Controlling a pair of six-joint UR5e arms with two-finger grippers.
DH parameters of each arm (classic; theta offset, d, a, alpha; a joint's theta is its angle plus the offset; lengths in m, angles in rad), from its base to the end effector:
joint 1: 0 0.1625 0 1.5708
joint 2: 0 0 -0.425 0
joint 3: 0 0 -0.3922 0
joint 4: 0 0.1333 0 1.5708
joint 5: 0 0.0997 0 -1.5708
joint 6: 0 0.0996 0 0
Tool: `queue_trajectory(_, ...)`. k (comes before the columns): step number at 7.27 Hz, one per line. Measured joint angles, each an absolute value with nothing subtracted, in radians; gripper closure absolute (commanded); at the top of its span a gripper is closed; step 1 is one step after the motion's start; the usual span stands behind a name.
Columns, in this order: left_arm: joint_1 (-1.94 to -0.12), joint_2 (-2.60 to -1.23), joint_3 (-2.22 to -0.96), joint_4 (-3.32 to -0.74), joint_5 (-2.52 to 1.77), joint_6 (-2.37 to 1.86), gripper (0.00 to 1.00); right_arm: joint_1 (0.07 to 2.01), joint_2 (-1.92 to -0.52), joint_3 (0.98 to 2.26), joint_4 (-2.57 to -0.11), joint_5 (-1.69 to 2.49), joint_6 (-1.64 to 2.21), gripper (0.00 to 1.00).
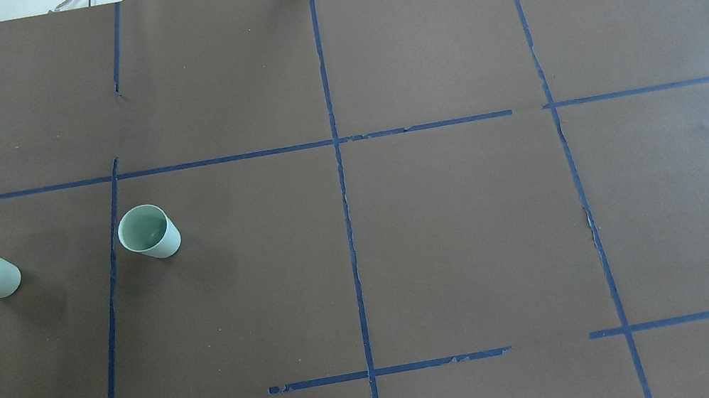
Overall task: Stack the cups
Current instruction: 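Move the left gripper toward the pale green cup at the table's edge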
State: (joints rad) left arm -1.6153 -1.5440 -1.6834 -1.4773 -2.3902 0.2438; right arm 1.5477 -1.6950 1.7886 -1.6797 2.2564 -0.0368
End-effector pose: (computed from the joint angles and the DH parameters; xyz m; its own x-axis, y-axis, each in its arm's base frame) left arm -0.0817 -0.4754 0.6225 0.6723 0.2062 -0.7110 -0.1214 0.9781 0.1689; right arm 0.0601 -0.4378 0.6262 0.7727 -0.0450 0.6332 0.0516 0.9986 0.0080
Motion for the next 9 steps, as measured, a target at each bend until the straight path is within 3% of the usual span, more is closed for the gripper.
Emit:
queue_trajectory(7,-1.633,-1.547,-1.672,-1.468,-2.418,0.247,0.00,1.548,-1.695,1.788,-1.680,2.255,-0.037,0.00)
queue_trajectory(9,-1.613,-1.549,-1.670,-1.580,-2.421,0.130,0.00,1.547,-1.695,1.788,-1.680,2.255,-0.037,0.00)
